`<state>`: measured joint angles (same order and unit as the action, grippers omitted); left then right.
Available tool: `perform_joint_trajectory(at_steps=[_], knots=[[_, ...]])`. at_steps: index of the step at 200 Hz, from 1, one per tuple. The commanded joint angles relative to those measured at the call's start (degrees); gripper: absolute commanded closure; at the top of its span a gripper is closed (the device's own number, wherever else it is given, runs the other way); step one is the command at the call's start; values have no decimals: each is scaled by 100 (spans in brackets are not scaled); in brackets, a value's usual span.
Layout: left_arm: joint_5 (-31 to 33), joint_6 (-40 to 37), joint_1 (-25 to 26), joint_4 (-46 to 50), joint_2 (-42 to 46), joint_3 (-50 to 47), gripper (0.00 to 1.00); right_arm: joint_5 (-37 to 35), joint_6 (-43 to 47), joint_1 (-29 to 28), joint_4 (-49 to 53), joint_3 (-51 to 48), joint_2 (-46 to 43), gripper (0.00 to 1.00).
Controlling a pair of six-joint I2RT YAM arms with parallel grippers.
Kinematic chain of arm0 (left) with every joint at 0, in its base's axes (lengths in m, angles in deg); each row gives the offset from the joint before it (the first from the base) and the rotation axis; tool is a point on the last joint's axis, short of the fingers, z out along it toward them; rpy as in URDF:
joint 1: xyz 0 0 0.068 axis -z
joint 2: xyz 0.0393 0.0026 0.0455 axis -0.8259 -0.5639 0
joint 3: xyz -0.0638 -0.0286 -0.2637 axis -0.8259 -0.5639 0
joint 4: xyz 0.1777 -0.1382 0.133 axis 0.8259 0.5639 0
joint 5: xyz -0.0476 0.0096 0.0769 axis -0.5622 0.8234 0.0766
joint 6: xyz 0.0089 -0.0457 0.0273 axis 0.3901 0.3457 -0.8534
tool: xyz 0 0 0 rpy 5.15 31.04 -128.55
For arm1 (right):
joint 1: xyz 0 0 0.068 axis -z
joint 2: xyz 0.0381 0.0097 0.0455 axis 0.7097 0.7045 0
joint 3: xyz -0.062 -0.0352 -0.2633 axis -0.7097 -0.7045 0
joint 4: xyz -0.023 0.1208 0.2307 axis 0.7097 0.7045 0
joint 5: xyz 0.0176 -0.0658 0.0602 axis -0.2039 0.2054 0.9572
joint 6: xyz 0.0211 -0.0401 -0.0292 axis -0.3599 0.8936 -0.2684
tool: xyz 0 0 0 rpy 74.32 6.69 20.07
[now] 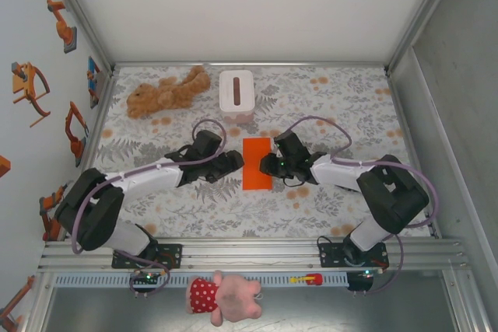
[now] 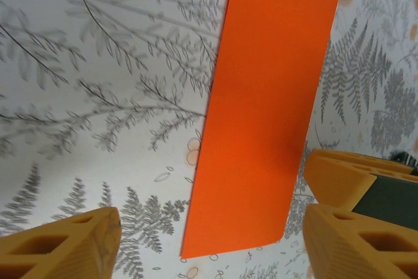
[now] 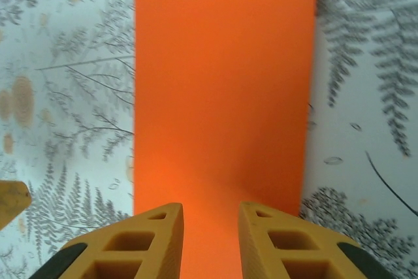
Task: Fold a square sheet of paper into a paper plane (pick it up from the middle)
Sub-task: Move the paper to the center of the table, then third fold the triangle at the center of the table.
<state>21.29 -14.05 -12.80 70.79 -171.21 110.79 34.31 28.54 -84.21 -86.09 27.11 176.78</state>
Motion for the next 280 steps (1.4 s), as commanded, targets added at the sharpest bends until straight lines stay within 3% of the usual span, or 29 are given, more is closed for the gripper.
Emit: perform_joint_trajectory(at_steps=[1,135,216,280], knots=[[-309,413,83,-478,-210,-121,32,-100,-206,62,-194,-65,92,73],[-611,437,219,-338,-909,52,63,85,-665,209,-403,-393,645,74],[-988,455,195,-830,-1084,244,66,93,-668,227,-411,-417,649,75],[-1278,290,-224,-993,-1548,616,72,93,-658,251,-416,-442,621,76]])
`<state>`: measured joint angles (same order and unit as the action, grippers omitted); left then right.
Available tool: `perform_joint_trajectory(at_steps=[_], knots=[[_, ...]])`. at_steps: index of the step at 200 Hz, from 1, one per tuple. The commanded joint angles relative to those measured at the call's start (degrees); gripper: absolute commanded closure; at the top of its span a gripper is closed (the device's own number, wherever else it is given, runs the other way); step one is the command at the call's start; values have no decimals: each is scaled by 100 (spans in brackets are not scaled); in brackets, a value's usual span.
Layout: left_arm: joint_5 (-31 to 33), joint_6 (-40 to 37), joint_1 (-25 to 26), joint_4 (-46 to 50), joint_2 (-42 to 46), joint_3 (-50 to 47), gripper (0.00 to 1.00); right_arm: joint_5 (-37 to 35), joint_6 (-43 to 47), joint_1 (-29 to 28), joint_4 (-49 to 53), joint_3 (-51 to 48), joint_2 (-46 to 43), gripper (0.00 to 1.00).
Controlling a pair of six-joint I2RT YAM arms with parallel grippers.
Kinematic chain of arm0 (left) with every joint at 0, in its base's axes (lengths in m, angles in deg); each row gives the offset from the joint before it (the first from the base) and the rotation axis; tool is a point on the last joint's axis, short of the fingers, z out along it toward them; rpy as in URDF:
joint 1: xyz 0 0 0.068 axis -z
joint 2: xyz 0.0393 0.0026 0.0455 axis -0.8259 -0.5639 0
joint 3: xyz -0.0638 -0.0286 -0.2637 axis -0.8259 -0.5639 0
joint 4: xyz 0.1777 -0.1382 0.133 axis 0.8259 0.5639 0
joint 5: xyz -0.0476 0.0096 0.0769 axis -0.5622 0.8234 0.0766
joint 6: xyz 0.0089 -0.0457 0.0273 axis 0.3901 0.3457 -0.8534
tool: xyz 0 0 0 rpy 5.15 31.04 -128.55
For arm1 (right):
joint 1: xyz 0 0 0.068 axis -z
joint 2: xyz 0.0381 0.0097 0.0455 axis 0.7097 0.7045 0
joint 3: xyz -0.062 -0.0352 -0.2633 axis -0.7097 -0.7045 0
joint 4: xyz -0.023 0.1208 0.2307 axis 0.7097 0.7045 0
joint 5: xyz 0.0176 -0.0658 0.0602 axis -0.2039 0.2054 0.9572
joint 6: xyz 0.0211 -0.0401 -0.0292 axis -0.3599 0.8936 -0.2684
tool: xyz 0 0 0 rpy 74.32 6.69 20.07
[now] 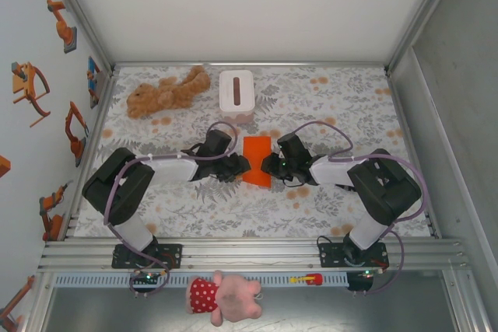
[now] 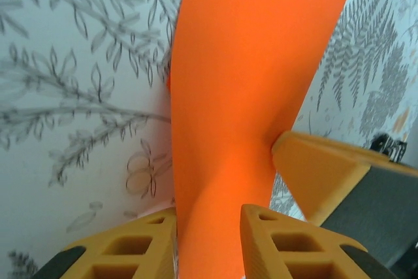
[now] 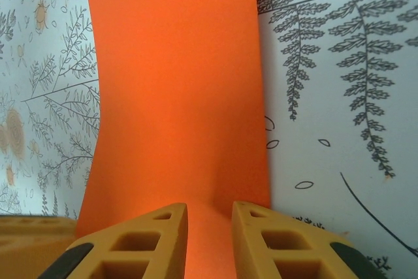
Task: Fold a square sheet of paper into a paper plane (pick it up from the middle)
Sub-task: Third fold the triangle at the center of the table.
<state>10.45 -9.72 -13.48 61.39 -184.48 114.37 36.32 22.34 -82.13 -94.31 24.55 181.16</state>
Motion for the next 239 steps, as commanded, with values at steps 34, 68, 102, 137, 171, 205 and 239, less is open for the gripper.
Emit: perform_joint_trajectory(at_steps=[34,68,102,137,171,205,239], knots=[[-360,-227,-342,-78,-465,464,74,-128,-26,63,400,-229,128,76],[-523,-312,-405,-4,-551,631,77,-108,-15,89,332,-275,29,76],[-513,-367,-405,122,-545,659,82,-110,77,89,323,-266,-54,76],[-502,-331,-407,150,-536,669,93,-140,475,89,496,-115,-307,75],[-429,-232,-405,247,-425,668,100,-417,1237,89,985,109,-904,70],[-321,-37,-411,390,-272,691,100,-623,2187,13,1237,112,-1474,57],[-384,189,-480,491,-254,742,100,-710,2900,-361,1209,118,-1699,54]])
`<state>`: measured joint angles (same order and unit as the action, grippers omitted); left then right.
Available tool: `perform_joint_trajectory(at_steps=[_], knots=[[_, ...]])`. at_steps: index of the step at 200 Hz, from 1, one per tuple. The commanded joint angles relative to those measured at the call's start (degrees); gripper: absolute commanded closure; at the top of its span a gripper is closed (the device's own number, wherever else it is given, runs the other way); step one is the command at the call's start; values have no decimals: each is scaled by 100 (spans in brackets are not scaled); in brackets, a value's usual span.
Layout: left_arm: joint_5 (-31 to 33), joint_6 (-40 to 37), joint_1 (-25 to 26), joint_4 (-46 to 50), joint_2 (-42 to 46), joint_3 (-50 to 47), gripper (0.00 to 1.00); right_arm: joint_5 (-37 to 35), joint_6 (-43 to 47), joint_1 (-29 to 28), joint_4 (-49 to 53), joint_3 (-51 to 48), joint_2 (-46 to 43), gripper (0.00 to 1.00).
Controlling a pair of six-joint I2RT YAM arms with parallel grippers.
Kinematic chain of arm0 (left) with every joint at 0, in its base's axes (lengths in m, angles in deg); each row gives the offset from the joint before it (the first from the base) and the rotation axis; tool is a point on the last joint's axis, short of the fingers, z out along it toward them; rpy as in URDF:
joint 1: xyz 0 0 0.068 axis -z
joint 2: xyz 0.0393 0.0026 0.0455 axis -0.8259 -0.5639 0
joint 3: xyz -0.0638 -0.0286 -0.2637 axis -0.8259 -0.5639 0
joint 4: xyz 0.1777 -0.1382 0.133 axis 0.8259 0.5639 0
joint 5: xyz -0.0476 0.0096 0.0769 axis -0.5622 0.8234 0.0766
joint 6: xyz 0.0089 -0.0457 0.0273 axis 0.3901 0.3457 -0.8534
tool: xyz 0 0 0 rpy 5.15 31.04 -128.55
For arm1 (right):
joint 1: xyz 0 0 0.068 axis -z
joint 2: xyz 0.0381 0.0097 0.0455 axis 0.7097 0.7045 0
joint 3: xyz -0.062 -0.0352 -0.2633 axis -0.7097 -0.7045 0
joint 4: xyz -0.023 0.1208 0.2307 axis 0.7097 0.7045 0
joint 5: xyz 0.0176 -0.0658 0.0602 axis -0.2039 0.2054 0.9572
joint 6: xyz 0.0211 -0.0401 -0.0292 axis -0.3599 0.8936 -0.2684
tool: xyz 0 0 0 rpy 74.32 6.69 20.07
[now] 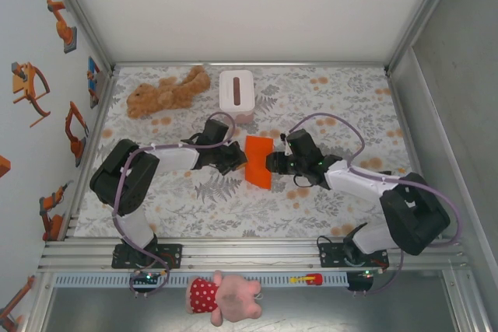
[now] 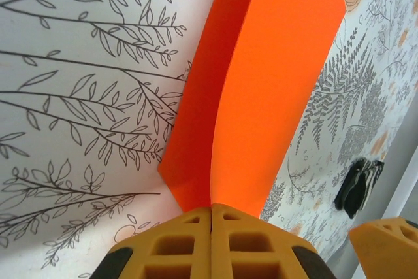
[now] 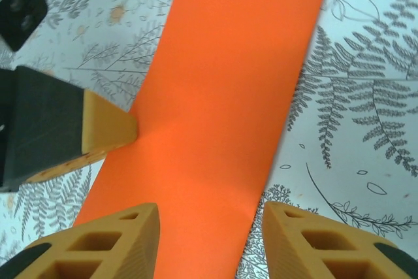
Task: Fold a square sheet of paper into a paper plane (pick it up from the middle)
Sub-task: Third fold the triangle at the center of the table.
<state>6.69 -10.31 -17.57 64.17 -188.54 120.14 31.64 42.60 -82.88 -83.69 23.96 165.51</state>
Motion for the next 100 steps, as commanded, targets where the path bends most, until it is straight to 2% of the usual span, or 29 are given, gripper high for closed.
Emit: perform_joint_trajectory(at_steps=[1,59,100], knots=[[-12,251,-78,214,150,166,100,-257,893,-303,152,178,-134,54],[-96,351,-172,415,78,307,100,-1197,1888,-1374,261,560,211,42],[-100,342,-182,448,77,334,100,-1447,2306,-1717,128,746,733,41]])
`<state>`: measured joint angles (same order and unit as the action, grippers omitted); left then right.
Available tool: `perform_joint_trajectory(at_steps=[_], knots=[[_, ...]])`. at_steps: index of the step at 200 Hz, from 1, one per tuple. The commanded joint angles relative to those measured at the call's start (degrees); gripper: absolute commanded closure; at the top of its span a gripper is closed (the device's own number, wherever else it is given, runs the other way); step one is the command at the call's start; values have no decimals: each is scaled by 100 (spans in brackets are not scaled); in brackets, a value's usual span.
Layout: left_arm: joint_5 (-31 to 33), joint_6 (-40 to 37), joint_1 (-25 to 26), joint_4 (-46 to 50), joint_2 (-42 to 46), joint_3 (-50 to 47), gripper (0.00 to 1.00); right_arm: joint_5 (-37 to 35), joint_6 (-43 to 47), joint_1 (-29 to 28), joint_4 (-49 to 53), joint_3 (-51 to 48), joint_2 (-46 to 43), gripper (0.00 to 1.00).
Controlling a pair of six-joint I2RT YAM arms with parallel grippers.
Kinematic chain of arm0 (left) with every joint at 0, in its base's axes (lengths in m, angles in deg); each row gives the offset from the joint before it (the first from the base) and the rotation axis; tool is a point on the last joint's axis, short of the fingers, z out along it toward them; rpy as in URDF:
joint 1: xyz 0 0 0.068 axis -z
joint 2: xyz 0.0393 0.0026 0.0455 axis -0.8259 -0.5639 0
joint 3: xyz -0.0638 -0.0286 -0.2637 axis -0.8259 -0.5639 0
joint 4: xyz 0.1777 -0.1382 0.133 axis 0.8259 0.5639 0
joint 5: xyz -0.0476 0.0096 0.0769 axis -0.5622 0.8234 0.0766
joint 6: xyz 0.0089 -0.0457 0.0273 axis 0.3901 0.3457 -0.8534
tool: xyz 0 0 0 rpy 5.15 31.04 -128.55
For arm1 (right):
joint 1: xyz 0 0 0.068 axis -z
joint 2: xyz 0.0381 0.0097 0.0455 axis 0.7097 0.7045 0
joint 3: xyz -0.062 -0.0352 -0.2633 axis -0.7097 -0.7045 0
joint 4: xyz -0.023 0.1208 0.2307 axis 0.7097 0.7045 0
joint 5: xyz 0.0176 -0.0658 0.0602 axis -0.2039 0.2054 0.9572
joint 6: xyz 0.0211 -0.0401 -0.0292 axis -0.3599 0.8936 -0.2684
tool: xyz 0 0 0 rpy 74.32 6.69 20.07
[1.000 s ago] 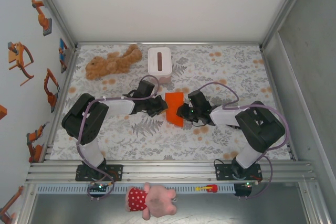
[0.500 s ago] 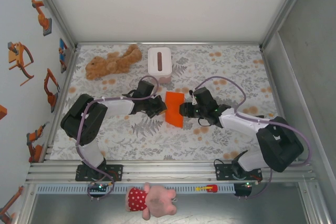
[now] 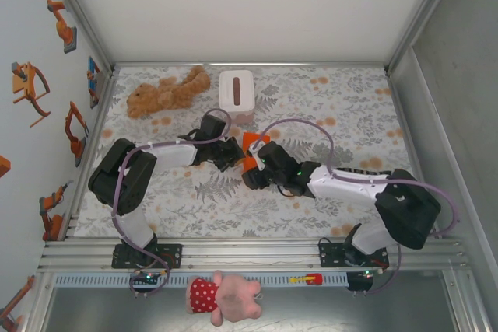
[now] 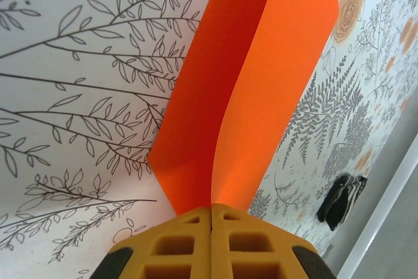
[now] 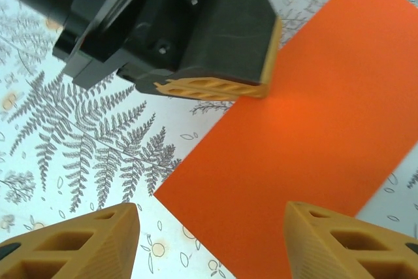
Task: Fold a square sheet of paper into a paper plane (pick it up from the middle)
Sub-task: Third fold the triangle at the center of the table.
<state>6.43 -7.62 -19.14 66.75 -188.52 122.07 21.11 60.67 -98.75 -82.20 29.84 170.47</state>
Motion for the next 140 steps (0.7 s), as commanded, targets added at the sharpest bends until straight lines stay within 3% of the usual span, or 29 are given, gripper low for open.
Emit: perform_joint_trajectory(at_steps=[1,77,140], knots=[[-71,73,-24,192,70,141,100,-395,505,-130,-28,165,242,41],[-75,73,-28,202,97,115,100,-769,469,-152,-317,52,512,44],[-113,73,-29,163,85,96,100,-1001,432,-130,-307,13,228,58]])
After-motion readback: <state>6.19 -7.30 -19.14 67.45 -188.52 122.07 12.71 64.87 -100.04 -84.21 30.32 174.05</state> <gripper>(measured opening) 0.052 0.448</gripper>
